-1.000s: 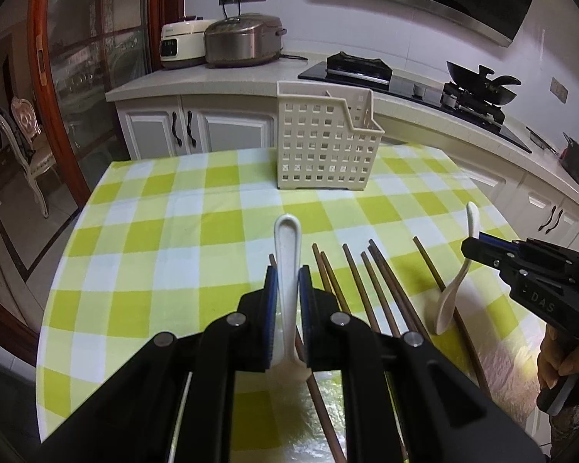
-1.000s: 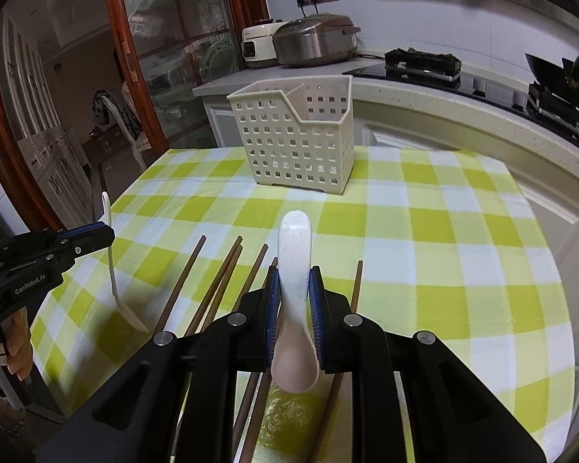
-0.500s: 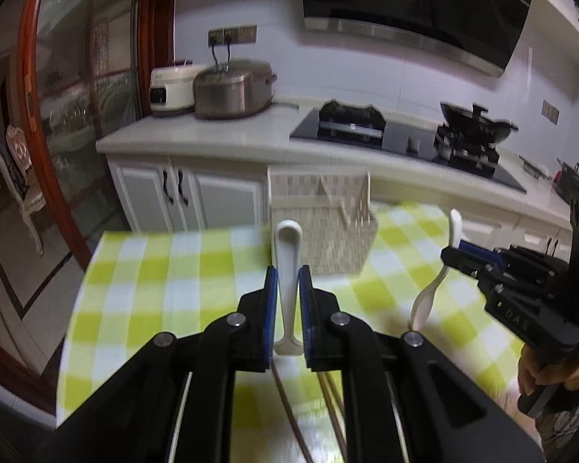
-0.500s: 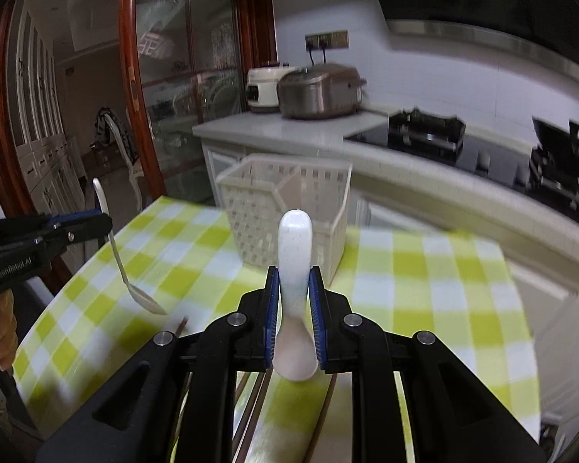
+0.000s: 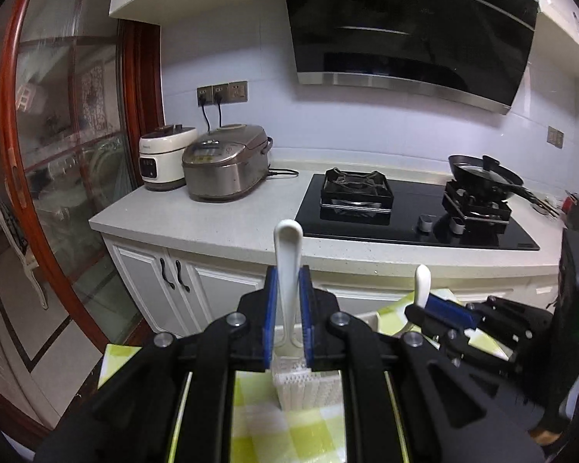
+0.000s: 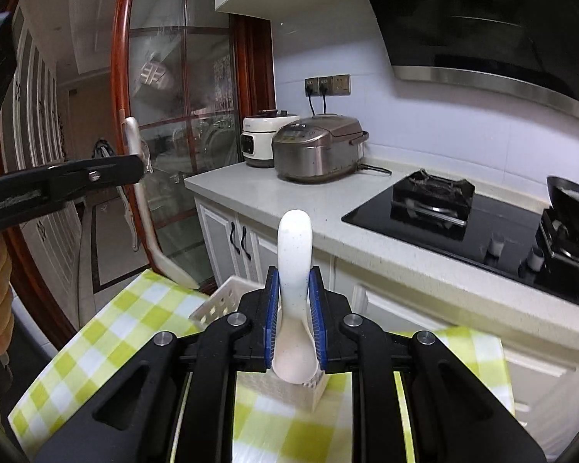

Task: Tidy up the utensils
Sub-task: 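Carry both spoons into the cream basket and open both tools, then move both tools back over the chopsticks and close the right tool on one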

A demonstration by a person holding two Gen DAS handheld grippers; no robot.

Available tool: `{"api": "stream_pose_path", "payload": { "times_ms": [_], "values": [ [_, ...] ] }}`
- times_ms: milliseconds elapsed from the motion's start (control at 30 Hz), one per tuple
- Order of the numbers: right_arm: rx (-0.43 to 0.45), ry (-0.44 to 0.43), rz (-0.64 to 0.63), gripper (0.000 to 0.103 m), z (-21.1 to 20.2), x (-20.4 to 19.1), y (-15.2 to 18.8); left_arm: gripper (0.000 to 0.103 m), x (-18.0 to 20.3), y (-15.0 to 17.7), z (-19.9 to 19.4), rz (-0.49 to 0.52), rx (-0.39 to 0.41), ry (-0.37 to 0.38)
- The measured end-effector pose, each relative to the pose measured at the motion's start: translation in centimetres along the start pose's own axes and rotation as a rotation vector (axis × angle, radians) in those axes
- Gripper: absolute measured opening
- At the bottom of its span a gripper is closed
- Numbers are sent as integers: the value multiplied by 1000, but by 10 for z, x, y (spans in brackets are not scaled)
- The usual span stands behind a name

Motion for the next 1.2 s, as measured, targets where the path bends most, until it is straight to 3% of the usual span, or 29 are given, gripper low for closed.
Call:
{"api": "stream_pose_path", "payload": {
  "times_ms": [300, 400, 567, 733, 900, 1000, 1067, 1200],
  "values": [
    [-125, -19, 15, 19, 55, 2, 40, 12, 6, 55, 75, -3, -152, 27],
    [-162, -29, 29, 20, 65, 3, 51, 18, 3, 68, 87, -5, -178, 28],
    [-174, -30, 40, 20, 69, 6, 61, 19, -2, 80, 91, -20, -190, 32],
    [-153, -38, 45, 20, 55, 6, 62, 20, -8, 85, 72, -42, -150, 27],
    [-120, -58, 78, 21, 20, 12, 67, 38, -17, 94, 29, -83, -75, 11],
    [-119, -53, 96, 33, -3, 16, 81, 47, -20, 110, 3, -112, -57, 3],
    [-132, -48, 104, 34, -19, 17, 97, 59, -22, 123, -12, -127, -49, -9],
    [-164, -17, 114, 34, -40, 16, 129, 64, -23, 156, -39, -149, -61, -29]
  ]
}}
Point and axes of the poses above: each gripper's, at about its wrist camera, not at the fingertips, and z roughly the way its jaws point, x to its right, y to its underside, the point moved 4 cm from there along z, roughly the way its jaws point, and after that the axes turned 3 degrees about z, right-handed, at the moved point
